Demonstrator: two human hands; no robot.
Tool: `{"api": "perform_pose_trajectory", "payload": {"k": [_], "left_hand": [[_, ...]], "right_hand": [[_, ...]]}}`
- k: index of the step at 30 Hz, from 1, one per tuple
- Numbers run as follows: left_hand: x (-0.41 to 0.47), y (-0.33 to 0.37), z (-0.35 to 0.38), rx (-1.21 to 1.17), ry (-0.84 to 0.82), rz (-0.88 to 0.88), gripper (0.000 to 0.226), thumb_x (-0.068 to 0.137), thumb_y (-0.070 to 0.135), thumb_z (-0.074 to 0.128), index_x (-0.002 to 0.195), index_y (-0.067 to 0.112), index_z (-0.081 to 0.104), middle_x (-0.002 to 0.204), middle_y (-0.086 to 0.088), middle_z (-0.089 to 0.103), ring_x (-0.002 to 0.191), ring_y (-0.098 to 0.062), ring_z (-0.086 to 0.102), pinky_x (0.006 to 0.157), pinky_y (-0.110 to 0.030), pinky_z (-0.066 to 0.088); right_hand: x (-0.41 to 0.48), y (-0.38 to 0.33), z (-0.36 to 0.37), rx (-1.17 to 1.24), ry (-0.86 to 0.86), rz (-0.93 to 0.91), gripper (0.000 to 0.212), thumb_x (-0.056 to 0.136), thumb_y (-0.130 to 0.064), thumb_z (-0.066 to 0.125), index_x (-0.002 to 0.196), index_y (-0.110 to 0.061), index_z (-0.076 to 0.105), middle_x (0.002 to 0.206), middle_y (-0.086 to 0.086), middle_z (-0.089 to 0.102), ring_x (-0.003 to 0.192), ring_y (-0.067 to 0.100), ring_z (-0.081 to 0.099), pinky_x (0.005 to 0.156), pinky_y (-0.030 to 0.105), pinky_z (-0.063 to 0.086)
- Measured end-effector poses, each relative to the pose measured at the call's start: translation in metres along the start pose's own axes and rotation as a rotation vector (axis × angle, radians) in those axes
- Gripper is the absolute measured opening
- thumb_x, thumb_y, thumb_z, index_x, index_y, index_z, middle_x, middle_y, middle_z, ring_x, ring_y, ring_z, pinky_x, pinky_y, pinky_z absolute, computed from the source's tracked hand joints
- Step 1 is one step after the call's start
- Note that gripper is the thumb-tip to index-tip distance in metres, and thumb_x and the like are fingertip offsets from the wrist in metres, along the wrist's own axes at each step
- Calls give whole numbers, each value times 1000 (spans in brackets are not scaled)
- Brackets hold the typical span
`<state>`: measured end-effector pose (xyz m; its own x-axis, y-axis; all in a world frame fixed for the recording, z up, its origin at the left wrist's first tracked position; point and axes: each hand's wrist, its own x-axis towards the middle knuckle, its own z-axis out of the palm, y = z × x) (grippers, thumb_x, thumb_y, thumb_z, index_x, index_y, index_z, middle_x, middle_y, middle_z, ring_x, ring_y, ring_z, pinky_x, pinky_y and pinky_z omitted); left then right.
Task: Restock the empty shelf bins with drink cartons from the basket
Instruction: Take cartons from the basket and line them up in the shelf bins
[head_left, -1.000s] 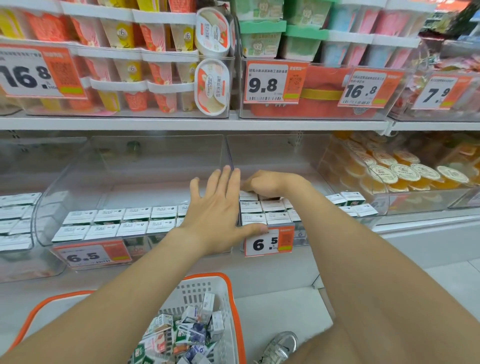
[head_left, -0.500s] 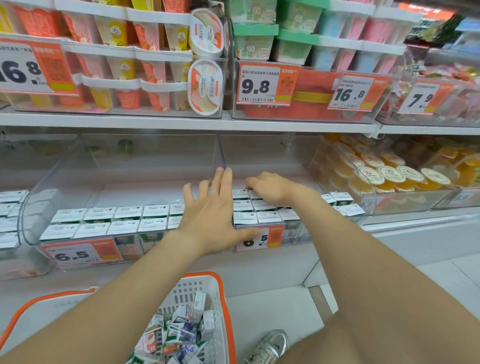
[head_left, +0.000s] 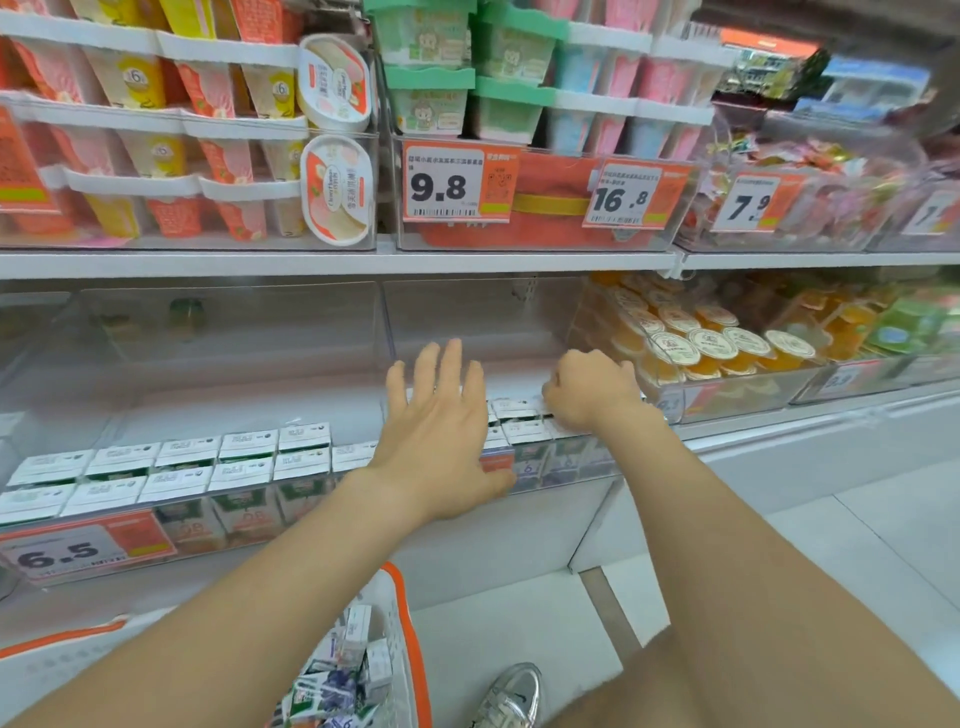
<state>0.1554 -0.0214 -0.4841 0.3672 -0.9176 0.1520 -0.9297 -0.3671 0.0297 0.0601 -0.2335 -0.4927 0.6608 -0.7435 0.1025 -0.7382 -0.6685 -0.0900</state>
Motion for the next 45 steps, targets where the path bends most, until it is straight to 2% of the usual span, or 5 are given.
{"api": "perform_pose_trajectory", "payload": {"k": [4,18,32,37,45], "left_hand": [[14,15,16,-78,-90,83,84,95,72,46,154,14,34,172,-12,9,158,-31,9,126,-58,9],[21,22,44,-12,-61,116,65,108,59,34,163,30,15,172,2,17,159,-28,13,124,-58,19],[-3,-2,25,-514,103,135,73,92,39,77,152,16,42,151,0,47,139,-21,44,115,-31,36],[-73,-30,27,-457,479,186,22,84,6,73,90,15,55,88,5,52,77,-23,51,60,-39,45],[-174,-117,91,-261,-106,-38,16,95,29,59,90,36,45,83,14,57,72,-15,54,52,-30,36]], "right_hand": [[-11,37,6,148,-45,-54,36,89,-38,31,67,-19,52,72,3,60,78,34,57,73,39,40],[-5,47,-3,313,-102,43,85,101,-69,9,112,-12,71,115,10,71,110,33,59,99,48,45],[-63,-31,-45,400,203,-201,26,87,-10,47,80,-11,72,73,5,69,70,25,62,69,39,57],[-120,-102,-45,213,-319,-364,20,83,-10,52,64,-15,58,65,7,56,69,30,56,60,36,49],[-171,-196,50,-90,-827,-667,28,97,-6,46,70,-12,43,68,8,44,60,25,36,56,35,33]]}}
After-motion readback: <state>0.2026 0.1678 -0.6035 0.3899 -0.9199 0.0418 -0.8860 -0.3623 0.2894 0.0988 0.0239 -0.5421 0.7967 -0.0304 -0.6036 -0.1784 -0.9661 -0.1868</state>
